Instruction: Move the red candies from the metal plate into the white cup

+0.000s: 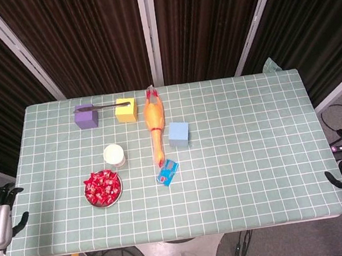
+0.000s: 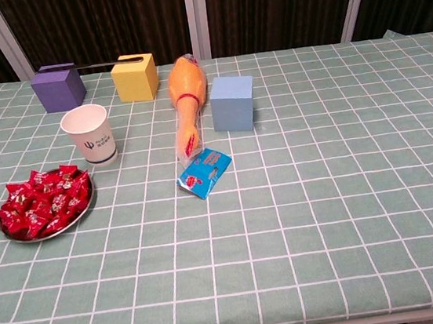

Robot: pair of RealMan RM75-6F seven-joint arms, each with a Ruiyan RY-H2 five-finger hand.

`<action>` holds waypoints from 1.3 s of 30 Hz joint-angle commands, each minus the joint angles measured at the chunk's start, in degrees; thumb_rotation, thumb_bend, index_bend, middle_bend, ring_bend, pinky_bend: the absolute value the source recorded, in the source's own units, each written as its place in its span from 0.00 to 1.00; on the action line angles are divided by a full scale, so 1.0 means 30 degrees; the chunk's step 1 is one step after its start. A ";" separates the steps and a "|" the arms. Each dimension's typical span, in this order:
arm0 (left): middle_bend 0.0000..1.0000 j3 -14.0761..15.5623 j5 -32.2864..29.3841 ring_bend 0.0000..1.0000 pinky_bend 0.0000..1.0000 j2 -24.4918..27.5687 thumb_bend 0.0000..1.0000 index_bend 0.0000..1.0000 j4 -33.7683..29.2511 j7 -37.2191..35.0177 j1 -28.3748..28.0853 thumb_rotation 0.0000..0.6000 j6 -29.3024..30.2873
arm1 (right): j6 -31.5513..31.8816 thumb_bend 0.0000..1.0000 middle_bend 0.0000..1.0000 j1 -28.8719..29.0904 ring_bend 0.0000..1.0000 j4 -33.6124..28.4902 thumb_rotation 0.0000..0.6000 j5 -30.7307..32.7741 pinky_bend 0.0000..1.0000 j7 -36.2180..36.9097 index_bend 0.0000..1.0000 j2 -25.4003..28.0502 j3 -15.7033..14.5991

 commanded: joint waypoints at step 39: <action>0.40 0.0161 0.2395 0.79 0.97 -0.3869 0.29 0.37 0.2539 0.1815 -0.7296 1.00 -0.9374 | -0.1124 0.16 0.06 0.0673 0.00 -0.0375 1.00 0.0388 0.13 -0.0574 0.03 0.0271 0.0269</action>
